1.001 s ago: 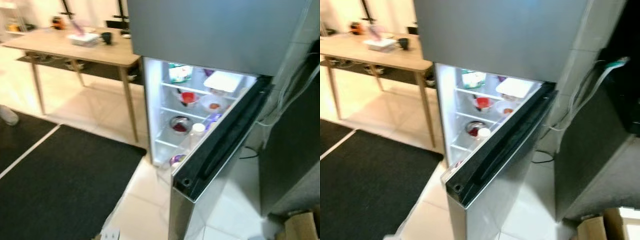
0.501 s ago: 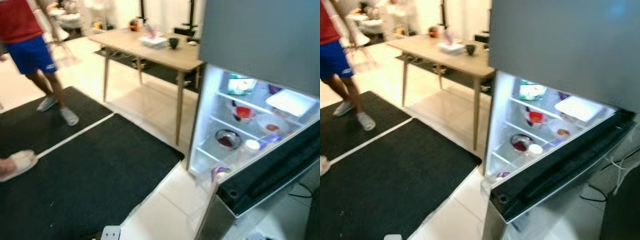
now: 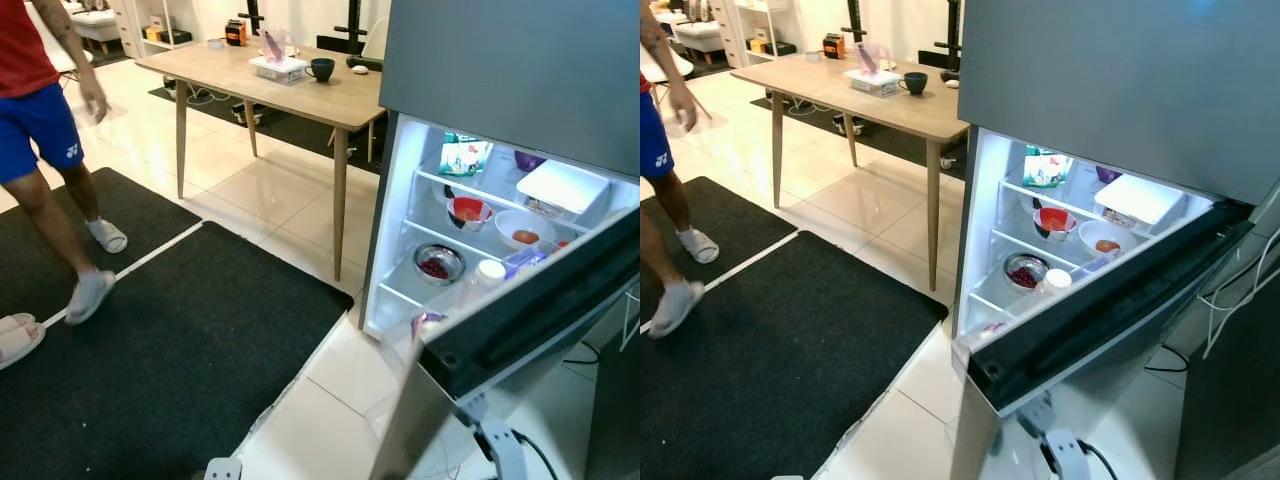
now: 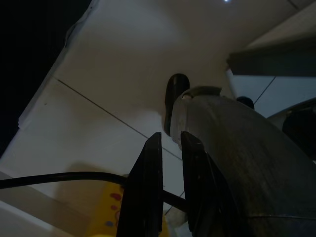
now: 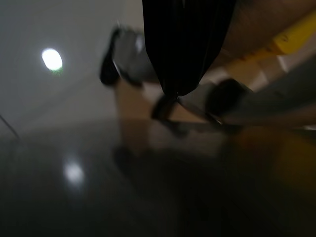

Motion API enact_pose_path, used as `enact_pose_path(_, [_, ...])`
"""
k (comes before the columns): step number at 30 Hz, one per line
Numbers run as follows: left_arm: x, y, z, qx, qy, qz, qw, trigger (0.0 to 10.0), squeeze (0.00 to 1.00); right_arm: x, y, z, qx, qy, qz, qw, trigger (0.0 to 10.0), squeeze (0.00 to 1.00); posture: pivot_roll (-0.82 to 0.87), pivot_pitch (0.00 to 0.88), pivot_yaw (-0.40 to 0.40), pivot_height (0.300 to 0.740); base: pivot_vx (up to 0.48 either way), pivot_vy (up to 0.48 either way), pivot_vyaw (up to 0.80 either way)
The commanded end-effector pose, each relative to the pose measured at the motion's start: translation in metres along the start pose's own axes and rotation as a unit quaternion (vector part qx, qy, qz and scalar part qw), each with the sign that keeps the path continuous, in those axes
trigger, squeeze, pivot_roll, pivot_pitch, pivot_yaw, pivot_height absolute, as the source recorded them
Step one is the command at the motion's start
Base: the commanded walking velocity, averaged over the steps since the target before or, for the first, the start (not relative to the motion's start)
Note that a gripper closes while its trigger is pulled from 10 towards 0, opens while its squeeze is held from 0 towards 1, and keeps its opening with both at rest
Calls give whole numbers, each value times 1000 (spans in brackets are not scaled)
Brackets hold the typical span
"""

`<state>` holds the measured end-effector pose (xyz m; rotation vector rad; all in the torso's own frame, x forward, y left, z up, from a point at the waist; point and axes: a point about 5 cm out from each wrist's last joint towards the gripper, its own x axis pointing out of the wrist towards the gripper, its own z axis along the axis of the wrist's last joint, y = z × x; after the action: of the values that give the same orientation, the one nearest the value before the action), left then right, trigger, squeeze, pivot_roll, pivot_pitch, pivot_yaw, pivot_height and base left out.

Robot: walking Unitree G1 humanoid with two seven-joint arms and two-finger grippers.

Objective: Restocking fridge

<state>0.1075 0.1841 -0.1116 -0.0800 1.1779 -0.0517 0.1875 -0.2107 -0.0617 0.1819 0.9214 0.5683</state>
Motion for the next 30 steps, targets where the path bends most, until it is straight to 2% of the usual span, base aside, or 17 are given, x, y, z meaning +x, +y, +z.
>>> enact_pose_path(1, [-2, -1, -15, 1, 28, -2, 1000, 10000, 0, 6, 6, 26, -29, -41, 38, 998, 10000, 0, -82, 0, -54, 740, 0, 0, 0])
enact_pose_path(2, [-2, -1, -16, 1, 28, -2, 1000, 10000, 0, 15, 16, 67, -77, -93, 74, 990, 10000, 0, -81, 0, -54, 740, 0, 0, 0])
enact_pose_path(5, [-2, -1, -16, 1, 28, -2, 1000, 10000, 0, 17, 20, 81, -91, -111, 82, 986, 10000, 0, -81, 0, -54, 740, 0, 0, 0])
enact_pose_path(6, [-2, -1, -16, 1, 29, -3, 1000, 10000, 0, 19, 25, 107, -116, -150, 80, 979, 10000, 0, -75, 0, -54, 740, 0, 0, 0])
enact_pose_path(9, [-2, -1, -16, 0, 28, -2, 1000, 10000, 0, 9, 49, 208, -154, -326, 57, 931, 10000, 0, -70, 0, -54, 740, 0, 0, 0])
enact_pose_path(10, [-2, -1, -16, 0, 28, -2, 1000, 10000, 0, 9, 49, 208, -154, -326, 57, 931, 10000, 0, -70, 0, -54, 740, 0, 0, 0])
enact_pose_path(12, [-2, 0, -16, 0, 27, -1, 1000, 10000, 0, -5, 60, 248, -146, -408, 55, 900, 10000, 0, -68, 0, -52, 740, 0, 0, 0])
enact_pose_path(13, [-2, 0, -16, 0, 27, -1, 1000, 10000, 0, -5, 60, 248, -146, -408, 55, 900, 10000, 0, -68, 0, -52, 740, 0, 0, 0])
enact_pose_path(14, [-2, 1, -15, 1, 27, 0, 1000, 10000, 0, -16, 65, 269, -133, -459, 58, 877, 10000, 0, -68, 0, -52, 740, 0, 0, 0])
enact_pose_path(15, [-2, 1, -15, 1, 26, 1, 1000, 10000, 0, -20, 66, 275, -130, -474, 54, 869, 10000, 0, -68, 0, -52, 740, 0, 0, 0])
enact_pose_path(21, [-2, 0, -15, 0, 25, 0, 1000, 10000, 0, -3, 53, 235, -147, -400, 41, 904, 10000, 0, -74, 0, -55, 740, 0, 0, 0])
enact_pose_path(22, [-2, 0, -15, 0, 25, 0, 1000, 10000, 0, -3, 53, 235, -147, -400, 41, 904, 10000, 0, -74, 0, -55, 740, 0, 0, 0])
enact_pose_path(25, [-1, -3, -15, -1, 25, -2, 1000, 10000, 0, 26, 41, 145, -173, -222, 40, 959, 10000, 0, -81, 0, -57, 740, 0, 0, 0])
enact_pose_path(27, [-1, -4, -15, -1, 24, -2, 1000, 10000, 0, 30, 33, 113, -162, -161, 9, 974, 10000, 0, -81, 0, -57, 740, 0, 0, 0])
enact_pose_path(28, [-1, -4, -15, -1, 24, -2, 1000, 10000, 0, 30, 33, 113, -162, -161, 9, 974, 10000, 0, -81, 0, -57, 740, 0, 0, 0])
enact_pose_path(29, [-1, -4, -15, 0, 24, -3, 1000, 10000, 0, 30, 24, 89, -142, -116, -27, 983, 10000, 0, -83, 0, -57, 740, 0, 0, 0])
enact_pose_path(30, [-1, -4, -15, 0, 24, -3, 1000, 10000, 0, 30, 24, 89, -142, -116, -27, 983, 10000, 0, -83, 0, -57, 740, 0, 0, 0])
